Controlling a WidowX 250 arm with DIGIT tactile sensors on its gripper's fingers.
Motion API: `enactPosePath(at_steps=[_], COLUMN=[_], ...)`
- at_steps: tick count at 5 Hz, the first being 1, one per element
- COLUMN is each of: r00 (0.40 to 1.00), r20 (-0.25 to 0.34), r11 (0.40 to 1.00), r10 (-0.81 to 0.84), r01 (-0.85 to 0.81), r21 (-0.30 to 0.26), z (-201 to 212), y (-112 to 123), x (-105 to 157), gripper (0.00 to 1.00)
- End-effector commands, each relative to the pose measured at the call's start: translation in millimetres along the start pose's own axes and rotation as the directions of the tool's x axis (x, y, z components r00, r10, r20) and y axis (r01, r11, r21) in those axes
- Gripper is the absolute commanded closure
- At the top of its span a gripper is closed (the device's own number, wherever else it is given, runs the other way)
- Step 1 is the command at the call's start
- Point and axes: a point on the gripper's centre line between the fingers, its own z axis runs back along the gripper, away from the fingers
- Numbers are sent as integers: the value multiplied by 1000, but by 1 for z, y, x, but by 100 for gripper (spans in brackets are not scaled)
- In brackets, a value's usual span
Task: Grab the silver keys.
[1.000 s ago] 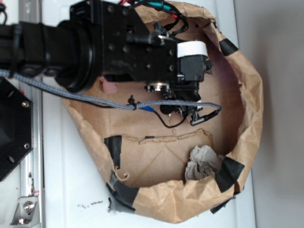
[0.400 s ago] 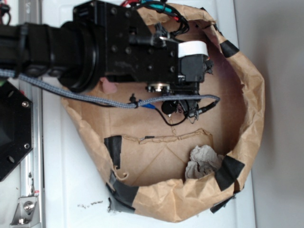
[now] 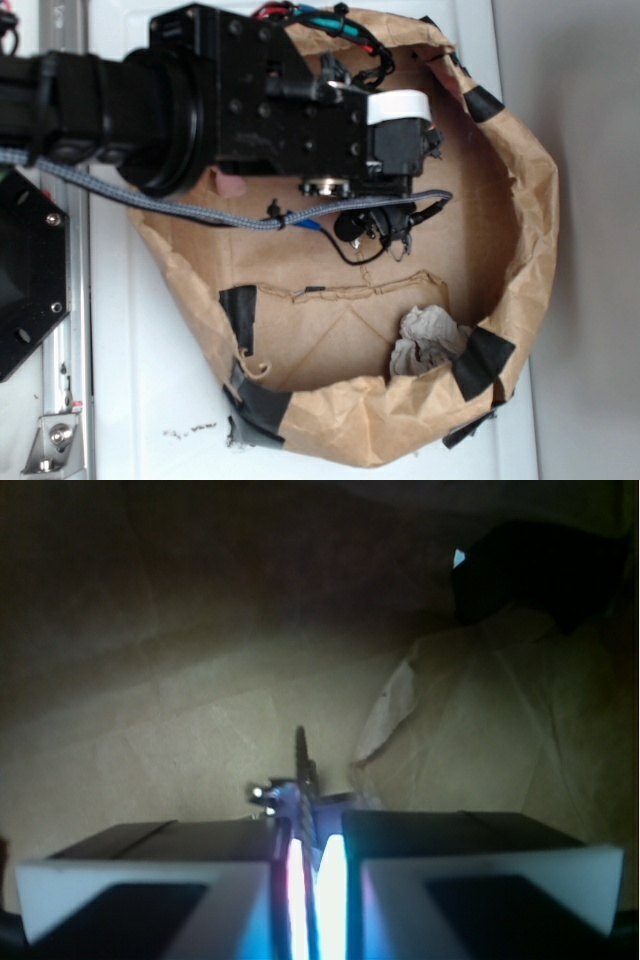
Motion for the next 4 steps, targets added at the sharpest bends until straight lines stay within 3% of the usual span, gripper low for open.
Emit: enactPosePath(at_steps=[1, 2, 3, 4], r00=[998, 997, 990, 973], r20=[61, 50, -66, -223], r11=[1000, 997, 992, 967], r10=[10, 57, 124, 59], r01=[-11, -60, -125, -111], r21=[15, 51, -12, -229], z=[11, 20, 62, 126], y=[1, -1, -2, -7], x=[12, 10, -11, -31], gripper=[100, 100, 100, 100])
